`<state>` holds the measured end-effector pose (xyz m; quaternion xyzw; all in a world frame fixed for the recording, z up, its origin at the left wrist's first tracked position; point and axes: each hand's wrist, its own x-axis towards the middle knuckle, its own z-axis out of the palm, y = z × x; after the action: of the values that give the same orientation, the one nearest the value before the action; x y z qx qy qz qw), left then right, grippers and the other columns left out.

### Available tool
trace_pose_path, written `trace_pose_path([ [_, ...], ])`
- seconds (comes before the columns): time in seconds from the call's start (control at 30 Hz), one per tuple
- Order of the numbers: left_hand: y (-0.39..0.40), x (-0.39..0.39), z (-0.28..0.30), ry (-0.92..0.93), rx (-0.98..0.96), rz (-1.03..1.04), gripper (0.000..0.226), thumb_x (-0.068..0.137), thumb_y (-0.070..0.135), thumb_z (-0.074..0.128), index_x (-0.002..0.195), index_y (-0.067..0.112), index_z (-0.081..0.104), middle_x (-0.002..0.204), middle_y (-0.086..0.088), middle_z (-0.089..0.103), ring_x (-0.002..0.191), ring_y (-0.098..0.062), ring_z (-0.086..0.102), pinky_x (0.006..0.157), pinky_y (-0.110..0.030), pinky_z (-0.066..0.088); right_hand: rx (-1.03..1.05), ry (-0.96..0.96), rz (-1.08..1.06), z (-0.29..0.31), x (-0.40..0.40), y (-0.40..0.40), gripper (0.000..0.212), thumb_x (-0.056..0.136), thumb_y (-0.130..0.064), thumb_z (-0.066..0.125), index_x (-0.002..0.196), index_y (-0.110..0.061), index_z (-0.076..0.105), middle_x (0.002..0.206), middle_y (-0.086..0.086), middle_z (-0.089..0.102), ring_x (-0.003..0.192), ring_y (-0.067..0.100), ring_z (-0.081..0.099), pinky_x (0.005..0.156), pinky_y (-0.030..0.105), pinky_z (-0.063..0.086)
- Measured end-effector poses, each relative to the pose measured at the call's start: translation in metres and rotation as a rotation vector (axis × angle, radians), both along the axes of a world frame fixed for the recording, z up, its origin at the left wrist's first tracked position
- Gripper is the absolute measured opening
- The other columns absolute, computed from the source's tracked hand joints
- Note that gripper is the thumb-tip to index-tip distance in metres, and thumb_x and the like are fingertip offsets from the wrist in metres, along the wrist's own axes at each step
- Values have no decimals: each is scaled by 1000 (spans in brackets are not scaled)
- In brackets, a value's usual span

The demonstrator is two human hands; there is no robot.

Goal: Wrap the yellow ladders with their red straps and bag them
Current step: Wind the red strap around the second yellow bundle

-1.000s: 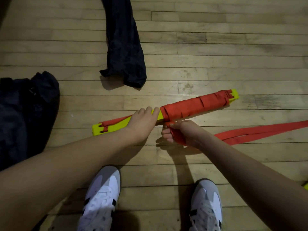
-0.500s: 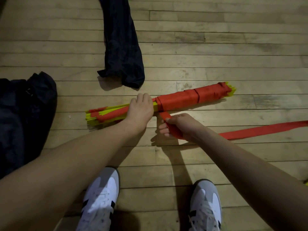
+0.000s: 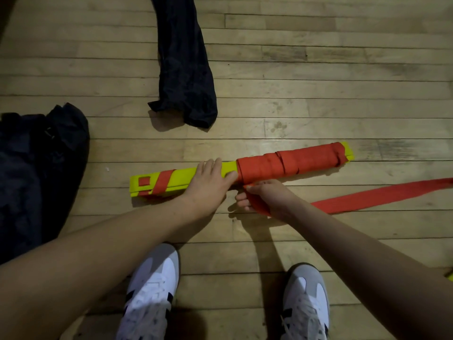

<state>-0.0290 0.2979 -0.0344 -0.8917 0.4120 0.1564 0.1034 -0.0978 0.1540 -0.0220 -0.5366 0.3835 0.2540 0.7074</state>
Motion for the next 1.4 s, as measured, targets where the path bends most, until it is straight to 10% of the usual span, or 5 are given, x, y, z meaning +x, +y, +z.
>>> trace_pose_path([
  [0.4,-25,35,6,-158,-89,255,73,92,15,58,147,-2,14,135,-16,42,121,-30,45,96,-35,40,8,-29,-13,10,14,-5,17,100,-8,44,98,1,59,73,9,72,66,19,69,60,27,56],
  [0.6,-21,40,5,-293,28,54,37,93,14,46,128,4,41,119,-11,46,109,-27,46,89,-32,39,5,-33,28,13,24,-6,19,102,-11,43,102,-1,59,73,7,72,64,15,68,60,26,55],
  [0.8,-1,24,-8,-225,-99,6,58,83,42,67,124,5,51,119,-21,53,106,-36,55,93,-44,44,23,-29,-22,11,22,-6,21,102,-7,39,95,-1,57,70,10,66,59,17,64,57,26,51],
  [1.0,-1,9,-3,-182,-253,-9,54,55,12,85,102,2,61,101,-20,59,84,-35,61,73,-39,52,-21,-13,-7,10,17,-1,18,101,-6,40,94,-2,56,69,12,66,56,18,64,55,27,50],
  [1.4,-14,0,4,145,-115,198,60,93,32,58,139,14,24,129,-14,45,117,-32,48,81,-40,44,-179,39,141,1,3,-6,28,100,-8,41,79,-8,60,56,-1,63,49,12,56,60,30,44],
])
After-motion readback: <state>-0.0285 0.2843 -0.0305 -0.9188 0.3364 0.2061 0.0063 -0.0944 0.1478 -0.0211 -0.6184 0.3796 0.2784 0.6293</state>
